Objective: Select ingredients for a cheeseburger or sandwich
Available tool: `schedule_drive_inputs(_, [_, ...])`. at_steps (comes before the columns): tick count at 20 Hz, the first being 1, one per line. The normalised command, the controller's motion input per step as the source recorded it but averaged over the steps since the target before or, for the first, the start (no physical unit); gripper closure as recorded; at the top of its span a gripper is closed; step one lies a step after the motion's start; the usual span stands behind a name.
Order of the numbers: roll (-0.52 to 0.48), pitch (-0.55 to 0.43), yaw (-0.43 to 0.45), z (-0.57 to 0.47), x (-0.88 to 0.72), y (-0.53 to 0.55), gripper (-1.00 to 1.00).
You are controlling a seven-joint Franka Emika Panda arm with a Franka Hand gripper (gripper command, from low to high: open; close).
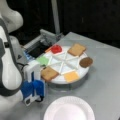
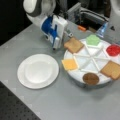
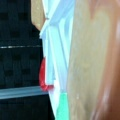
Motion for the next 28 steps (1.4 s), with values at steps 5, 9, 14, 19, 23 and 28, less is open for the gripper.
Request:
schedule_drive_inputs(5, [0.189,-0.015,0.076,-0.15,0.28,-0.14,-1.0])
schedule_drive_inputs(9, [0.174,-0.003,0.081,-0.13,0.27,-0.14,1.0])
schedule_drive_inputs(14, [0.155,0.021,0.087,-0.1,0.25,-0.14,1.0])
schedule_drive_inputs(19, [0.146,0.022,0.087,-0.09,0.23,-0.13,1.0])
schedule_drive_inputs(23, [0.122,0.026,0.082,-0.08,0.21,-0.09,1.0])
schedule_drive_inputs(28, [0.093,0.03,0.071,-0.06,0.22,-0.05,1.0])
